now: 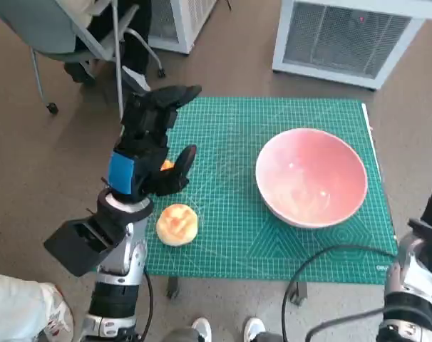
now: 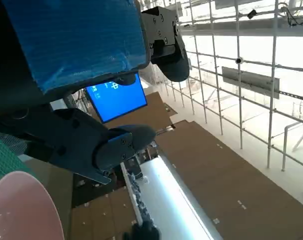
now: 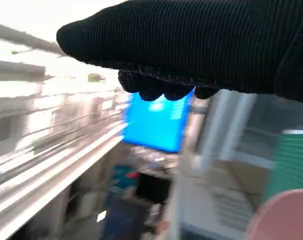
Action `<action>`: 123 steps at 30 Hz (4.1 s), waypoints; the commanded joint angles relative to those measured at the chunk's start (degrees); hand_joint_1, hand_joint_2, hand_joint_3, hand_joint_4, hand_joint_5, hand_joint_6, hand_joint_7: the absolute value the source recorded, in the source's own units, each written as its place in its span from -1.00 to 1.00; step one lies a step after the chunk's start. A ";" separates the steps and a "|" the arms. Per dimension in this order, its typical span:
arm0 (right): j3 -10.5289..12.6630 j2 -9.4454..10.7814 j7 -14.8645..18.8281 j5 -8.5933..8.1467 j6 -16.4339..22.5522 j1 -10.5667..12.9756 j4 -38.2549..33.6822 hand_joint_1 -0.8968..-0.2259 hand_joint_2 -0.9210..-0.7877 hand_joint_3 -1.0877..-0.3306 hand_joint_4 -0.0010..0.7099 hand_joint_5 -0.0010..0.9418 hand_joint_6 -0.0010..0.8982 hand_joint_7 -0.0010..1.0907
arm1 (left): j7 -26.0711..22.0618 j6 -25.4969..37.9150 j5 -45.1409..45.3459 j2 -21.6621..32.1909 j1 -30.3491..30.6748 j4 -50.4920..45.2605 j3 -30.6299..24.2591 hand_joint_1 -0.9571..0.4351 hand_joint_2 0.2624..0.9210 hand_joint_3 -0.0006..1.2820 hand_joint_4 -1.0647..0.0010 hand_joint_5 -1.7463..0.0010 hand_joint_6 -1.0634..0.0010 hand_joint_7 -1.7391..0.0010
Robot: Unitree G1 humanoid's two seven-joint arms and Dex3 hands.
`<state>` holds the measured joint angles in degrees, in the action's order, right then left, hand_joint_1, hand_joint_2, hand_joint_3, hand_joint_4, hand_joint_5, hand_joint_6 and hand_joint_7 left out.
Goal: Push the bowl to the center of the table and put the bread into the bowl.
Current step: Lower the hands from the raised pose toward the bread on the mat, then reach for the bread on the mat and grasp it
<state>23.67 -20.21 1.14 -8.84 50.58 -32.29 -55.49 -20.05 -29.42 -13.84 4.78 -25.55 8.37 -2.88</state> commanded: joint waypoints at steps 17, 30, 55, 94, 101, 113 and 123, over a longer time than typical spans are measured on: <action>-1.72 3.82 -1.47 -0.44 -12.82 -5.50 -16.26 0.73 -1.00 0.49 0.26 -0.98 -0.42 -0.22 | -0.39 0.63 -0.26 1.25 0.19 -0.61 -0.90 0.03 0.38 0.22 1.00 0.10 1.00 -0.15; -2.58 8.16 1.45 -0.03 -18.26 -8.87 -18.35 0.82 -1.00 0.46 0.25 -0.99 -0.44 -0.21 | -0.13 1.27 0.01 2.41 1.19 -2.29 -1.18 0.01 0.39 0.19 1.00 0.09 1.00 -0.15; -5.43 13.70 3.07 1.21 -21.39 -14.61 -18.71 0.84 -1.00 0.45 0.24 -1.00 -0.51 -0.15 | 0.36 2.38 0.05 3.82 3.54 -4.60 -2.46 0.01 0.44 0.12 1.00 0.09 1.00 -0.17; -12.15 12.97 5.87 3.86 -1.96 -12.14 4.36 0.92 -1.00 0.39 0.16 -0.99 -0.85 0.32 | -3.55 12.20 24.20 31.69 2.07 -3.89 -4.80 -0.05 0.98 -0.93 0.33 0.87 0.54 0.51; -15.89 12.88 10.78 0.96 0.78 -5.28 22.65 0.71 -1.00 0.46 0.15 -0.98 -0.88 0.51 | -12.69 24.80 28.14 38.24 -2.07 -4.07 0.38 0.02 0.81 -0.99 0.42 0.98 0.24 0.90; -18.66 11.74 10.99 3.06 1.08 1.24 38.48 0.66 -1.00 0.45 0.17 -0.97 -0.92 0.61 | -21.65 39.37 38.59 40.60 -8.76 -4.77 11.49 0.16 0.67 -0.98 0.54 1.00 0.28 0.99; -18.90 11.50 9.85 4.59 -0.58 2.70 41.60 0.63 -1.00 0.47 0.17 -0.97 -0.95 0.63 | -24.43 41.84 43.07 38.45 -13.86 0.78 18.42 0.13 0.71 -0.99 0.62 1.00 0.36 1.00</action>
<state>4.94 -8.57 11.41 -5.50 51.01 -30.86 -14.18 -44.02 12.05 27.66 44.08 -37.52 7.23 13.86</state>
